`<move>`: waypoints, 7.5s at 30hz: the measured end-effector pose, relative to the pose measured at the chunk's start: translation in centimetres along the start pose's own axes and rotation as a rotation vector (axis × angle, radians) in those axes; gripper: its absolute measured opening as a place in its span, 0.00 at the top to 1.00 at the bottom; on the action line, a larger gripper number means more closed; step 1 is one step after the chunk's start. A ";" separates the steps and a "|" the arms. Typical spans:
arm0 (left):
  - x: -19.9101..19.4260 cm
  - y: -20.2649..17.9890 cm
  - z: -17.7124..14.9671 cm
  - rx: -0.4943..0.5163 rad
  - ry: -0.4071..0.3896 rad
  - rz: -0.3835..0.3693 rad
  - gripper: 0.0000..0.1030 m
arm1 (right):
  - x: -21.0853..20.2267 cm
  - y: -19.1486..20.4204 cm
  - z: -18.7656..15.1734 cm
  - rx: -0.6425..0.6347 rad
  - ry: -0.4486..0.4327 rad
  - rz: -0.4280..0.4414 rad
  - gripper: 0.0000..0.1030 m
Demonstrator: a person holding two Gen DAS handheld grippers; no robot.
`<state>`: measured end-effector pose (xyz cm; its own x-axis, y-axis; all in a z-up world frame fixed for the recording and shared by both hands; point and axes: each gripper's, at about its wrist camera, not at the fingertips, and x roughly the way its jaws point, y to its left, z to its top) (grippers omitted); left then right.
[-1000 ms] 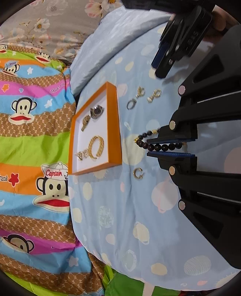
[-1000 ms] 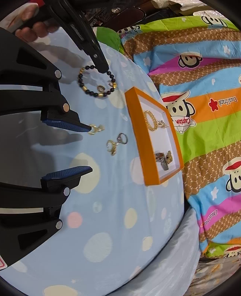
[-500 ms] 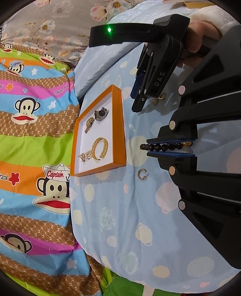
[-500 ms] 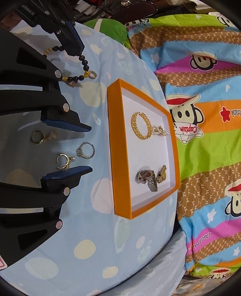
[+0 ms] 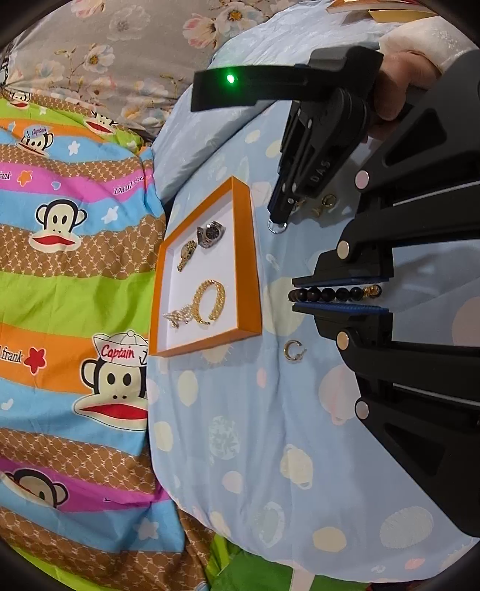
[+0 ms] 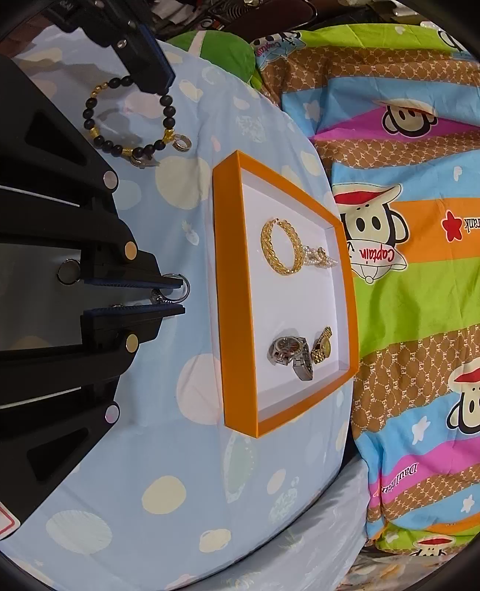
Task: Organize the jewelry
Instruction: 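Grasp the silver stone ring with the right tool while the left tool holds the bead bracelet, then carry the bead bracelet and stone ring over the orange box and open both tools, then lower the left tool onto a gold hoop earring and grasp it, then grasp the second gold hoop earring with the right tool while the left tool holds its hoop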
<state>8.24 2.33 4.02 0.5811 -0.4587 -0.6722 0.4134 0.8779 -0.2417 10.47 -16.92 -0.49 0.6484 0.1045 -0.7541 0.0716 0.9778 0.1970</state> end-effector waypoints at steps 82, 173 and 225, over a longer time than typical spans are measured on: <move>2.1 3.8 3.7 -0.114 -0.126 0.202 0.42 | -4.6 -4.8 0.9 0.100 -0.161 -0.029 0.76; 5.6 -0.4 -1.3 0.003 0.115 0.152 0.74 | -4.6 -3.1 -5.4 0.145 -0.025 0.054 0.62; 0.8 9.1 -2.6 -0.150 0.065 0.201 0.83 | 3.4 12.7 0.2 -0.159 0.063 0.080 0.83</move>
<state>10.66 10.30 -0.52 0.5929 -0.2670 -0.7597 0.1823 0.9634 -0.1963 13.76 -4.17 -0.39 0.5983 0.1890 -0.7787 -0.1017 0.9818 0.1602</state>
